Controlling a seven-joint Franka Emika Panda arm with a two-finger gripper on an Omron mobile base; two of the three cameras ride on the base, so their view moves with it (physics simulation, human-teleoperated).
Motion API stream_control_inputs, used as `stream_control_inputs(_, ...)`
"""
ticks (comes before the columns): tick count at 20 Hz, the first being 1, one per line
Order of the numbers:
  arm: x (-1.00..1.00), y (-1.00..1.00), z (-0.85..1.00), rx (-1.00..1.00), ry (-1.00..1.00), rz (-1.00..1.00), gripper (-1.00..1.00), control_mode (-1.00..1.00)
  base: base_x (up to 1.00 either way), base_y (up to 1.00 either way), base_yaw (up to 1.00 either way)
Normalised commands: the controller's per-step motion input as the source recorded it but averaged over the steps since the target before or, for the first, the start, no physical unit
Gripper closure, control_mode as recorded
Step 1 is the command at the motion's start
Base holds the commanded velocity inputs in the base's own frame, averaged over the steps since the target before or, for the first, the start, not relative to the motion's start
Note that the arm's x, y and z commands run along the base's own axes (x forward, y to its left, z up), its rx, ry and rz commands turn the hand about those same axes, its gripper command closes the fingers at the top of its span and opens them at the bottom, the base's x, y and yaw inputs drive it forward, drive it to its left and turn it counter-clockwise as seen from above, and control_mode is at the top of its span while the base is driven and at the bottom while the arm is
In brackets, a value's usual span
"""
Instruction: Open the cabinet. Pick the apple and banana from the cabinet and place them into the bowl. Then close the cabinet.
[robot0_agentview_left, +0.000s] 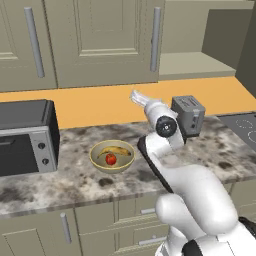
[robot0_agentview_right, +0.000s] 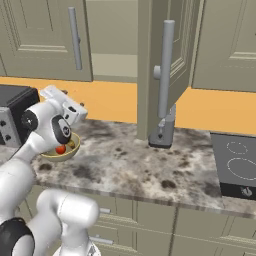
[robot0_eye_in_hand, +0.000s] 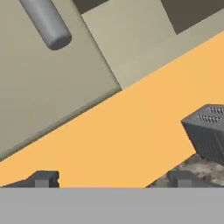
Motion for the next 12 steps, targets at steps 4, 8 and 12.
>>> stream_control_inputs(4, -0.12, 0.04, 0.08, -0.04, 0.21, 0.00, -1.00, -1.00, 0.00, 0.00, 0.00)
stream_control_inputs(8, -0.61, -0.11, 0.72, 0.02, 0.15, -0.04, -1.00, -1.00, 0.00, 0.00, 0.00)
stream_control_inputs(12, -1.00, -0.18, -0.04, 0.00, 0.01, -0.01, -1.00, -1.00, 0.00, 0.00, 0.00)
